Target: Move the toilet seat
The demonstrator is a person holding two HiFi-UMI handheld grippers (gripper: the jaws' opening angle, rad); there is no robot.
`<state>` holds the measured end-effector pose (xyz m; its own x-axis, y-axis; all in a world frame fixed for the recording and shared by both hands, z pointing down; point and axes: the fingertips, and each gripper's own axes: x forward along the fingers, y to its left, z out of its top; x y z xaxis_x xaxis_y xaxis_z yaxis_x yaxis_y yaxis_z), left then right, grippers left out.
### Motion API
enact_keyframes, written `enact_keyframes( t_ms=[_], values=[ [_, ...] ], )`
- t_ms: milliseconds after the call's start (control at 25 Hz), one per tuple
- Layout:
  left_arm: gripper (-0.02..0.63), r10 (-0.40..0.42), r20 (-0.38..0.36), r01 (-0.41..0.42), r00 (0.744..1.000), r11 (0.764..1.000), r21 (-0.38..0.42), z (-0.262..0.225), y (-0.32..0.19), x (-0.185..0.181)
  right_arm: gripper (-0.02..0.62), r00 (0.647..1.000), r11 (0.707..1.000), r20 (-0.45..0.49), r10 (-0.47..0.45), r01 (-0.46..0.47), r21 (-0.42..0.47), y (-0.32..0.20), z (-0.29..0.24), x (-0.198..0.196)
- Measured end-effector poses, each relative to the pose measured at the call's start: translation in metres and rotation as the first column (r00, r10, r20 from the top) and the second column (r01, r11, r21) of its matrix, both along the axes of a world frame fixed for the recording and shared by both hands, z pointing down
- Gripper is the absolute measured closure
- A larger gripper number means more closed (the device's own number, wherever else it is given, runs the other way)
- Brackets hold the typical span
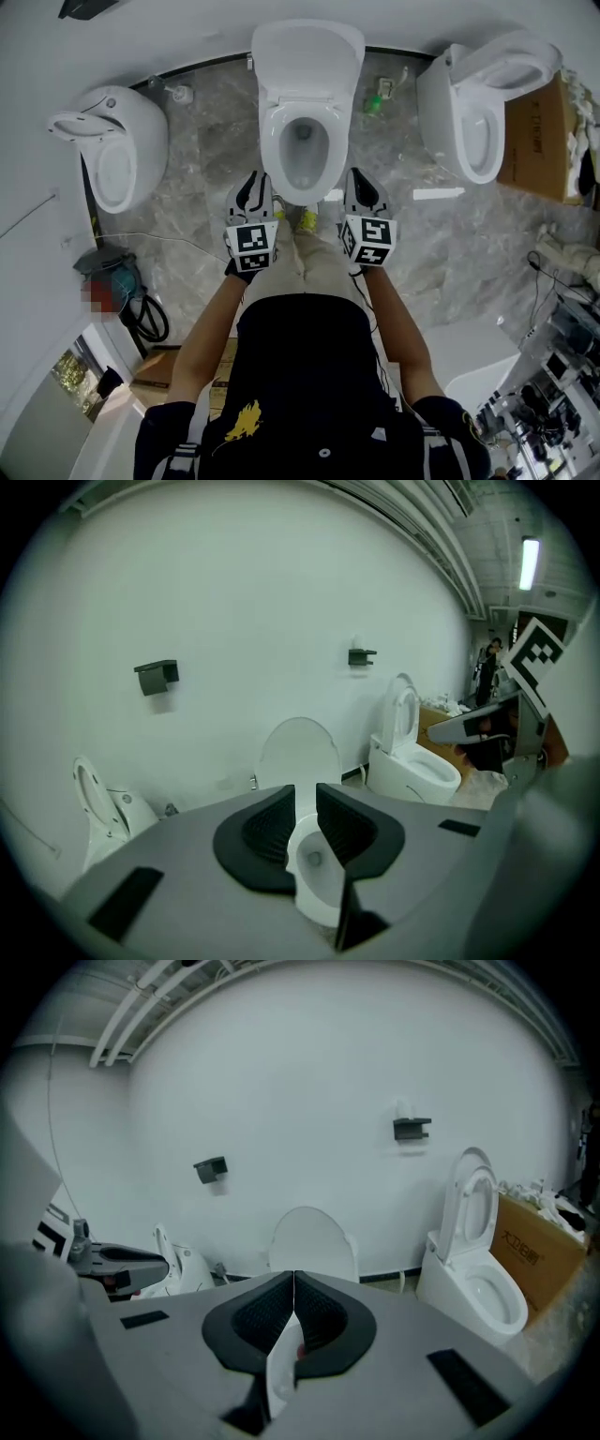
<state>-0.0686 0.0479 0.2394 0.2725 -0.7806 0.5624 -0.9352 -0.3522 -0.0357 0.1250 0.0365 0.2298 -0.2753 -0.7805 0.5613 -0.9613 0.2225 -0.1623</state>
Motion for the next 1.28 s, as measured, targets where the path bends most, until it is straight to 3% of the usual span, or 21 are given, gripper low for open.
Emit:
enact_keyframes(
  t_ms=[240,440,520,640,800,960,1280],
  values=[
    [0.486,0.099,0.02,-0.096,0.995,0.99,-0.108,0.057,0.019,0.023,0.568,0.998,0.994,0.011,0.06,-0.059,-0.09,0.005,0.05,0.011],
    [0.435,0.098,-0.03,-0.102,0.995,0.971,-0.214,0.117,0.037,0.03,0.566,0.997,0.986,-0.011,0.073,-0.074,-0.147,0.012,0.103,0.015],
    [0.425,0.085,-0.061,-0.099,0.994,0.953,-0.288,0.15,0.044,0.027,0.552,0.996,0.981,-0.013,0.09,-0.091,-0.169,0.014,0.128,0.014],
    [0.386,0.03,-0.099,-0.066,0.995,0.918,-0.391,0.207,0.053,0.018,0.413,0.991,0.969,0.006,0.131,-0.127,-0.214,0.017,0.17,0.012],
    [0.343,-0.069,-0.135,-0.005,0.988,0.873,-0.488,0.272,0.061,0.006,0.319,0.988,0.948,0.005,0.156,-0.149,-0.28,0.029,0.233,0.014],
    [0.286,-0.197,-0.259,0.014,0.946,0.819,-0.574,0.323,0.073,0.001,0.247,0.989,0.928,0.026,0.143,-0.125,-0.351,0.042,0.295,0.011],
    [0.273,-0.253,-0.236,0.033,0.938,0.745,-0.666,0.411,0.089,-0.012,0.221,0.968,0.865,0.064,0.241,-0.185,-0.466,0.067,0.396,0.012]
  ],
)
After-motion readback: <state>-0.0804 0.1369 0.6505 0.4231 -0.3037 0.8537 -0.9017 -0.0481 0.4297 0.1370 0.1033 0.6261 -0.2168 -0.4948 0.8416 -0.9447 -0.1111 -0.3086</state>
